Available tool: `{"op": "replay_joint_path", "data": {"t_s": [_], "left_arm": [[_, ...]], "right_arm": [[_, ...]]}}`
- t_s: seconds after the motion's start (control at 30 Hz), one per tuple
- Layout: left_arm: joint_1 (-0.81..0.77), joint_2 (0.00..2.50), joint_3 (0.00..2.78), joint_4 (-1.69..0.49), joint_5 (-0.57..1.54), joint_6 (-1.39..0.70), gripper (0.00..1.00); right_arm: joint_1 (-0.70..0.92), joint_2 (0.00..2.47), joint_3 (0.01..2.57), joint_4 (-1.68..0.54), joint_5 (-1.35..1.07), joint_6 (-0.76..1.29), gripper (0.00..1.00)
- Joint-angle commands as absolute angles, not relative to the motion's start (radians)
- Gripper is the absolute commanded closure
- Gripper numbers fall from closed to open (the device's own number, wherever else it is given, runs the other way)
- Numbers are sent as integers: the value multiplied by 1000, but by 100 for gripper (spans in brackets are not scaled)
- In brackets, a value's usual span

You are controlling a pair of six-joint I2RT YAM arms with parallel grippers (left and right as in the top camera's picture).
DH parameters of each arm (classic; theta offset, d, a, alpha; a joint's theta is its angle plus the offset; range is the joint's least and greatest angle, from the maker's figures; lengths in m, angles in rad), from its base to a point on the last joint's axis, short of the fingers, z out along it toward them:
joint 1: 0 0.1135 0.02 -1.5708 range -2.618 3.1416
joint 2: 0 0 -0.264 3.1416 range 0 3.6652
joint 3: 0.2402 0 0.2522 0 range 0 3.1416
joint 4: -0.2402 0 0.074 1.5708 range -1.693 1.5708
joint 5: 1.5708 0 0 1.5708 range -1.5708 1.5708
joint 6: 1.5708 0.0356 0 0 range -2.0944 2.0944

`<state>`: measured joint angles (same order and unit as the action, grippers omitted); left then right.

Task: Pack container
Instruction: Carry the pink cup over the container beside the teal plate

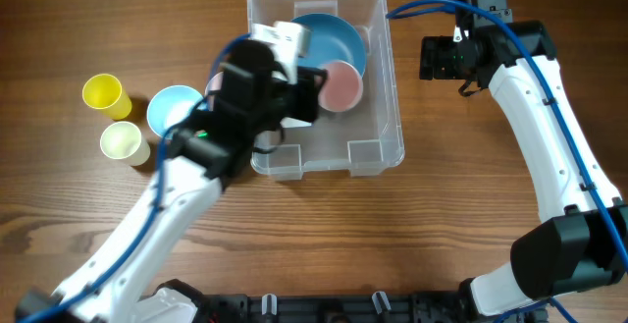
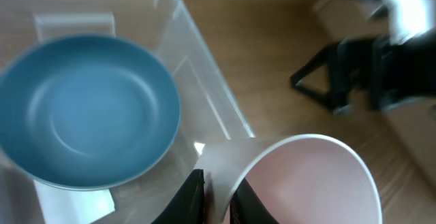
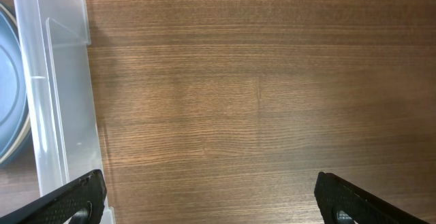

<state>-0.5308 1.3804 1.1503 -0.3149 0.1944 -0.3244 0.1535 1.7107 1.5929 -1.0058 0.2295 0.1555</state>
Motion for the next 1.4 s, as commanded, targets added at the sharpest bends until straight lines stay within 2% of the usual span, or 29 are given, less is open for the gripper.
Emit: {"op": "replay_joint_path", "data": {"t_s": [0.0, 0.4, 0.67, 1.07, 1.2, 1.23, 1.3, 1.37], "left_arm": [[-574, 1449, 1162, -299, 110, -296, 90], [-671, 1606, 1162, -257, 110, -302, 90], [-673, 1620, 1161, -263, 105, -299, 91], [-673, 1624, 1161, -281, 41, -295, 86], [-667, 1633, 1161, -312, -25, -294, 80], [-663, 1635, 1161, -320, -28, -294, 75], [-655, 1637, 1161, -340, -24, -295, 60], [-651, 1637, 1161, -360, -20, -295, 55]], "right_arm": [[154, 1689, 1597, -1002, 246, 149, 0], [154, 1689, 1597, -1002, 246, 149, 0], [154, 1689, 1597, -1002, 246, 149, 0], [154, 1689, 1597, -1002, 246, 149, 0], [154, 1689, 1597, -1002, 246, 149, 0], [154, 1689, 1597, -1002, 246, 149, 0], [154, 1689, 1597, -1002, 246, 149, 0], [154, 1689, 1597, -1002, 246, 149, 0]]}}
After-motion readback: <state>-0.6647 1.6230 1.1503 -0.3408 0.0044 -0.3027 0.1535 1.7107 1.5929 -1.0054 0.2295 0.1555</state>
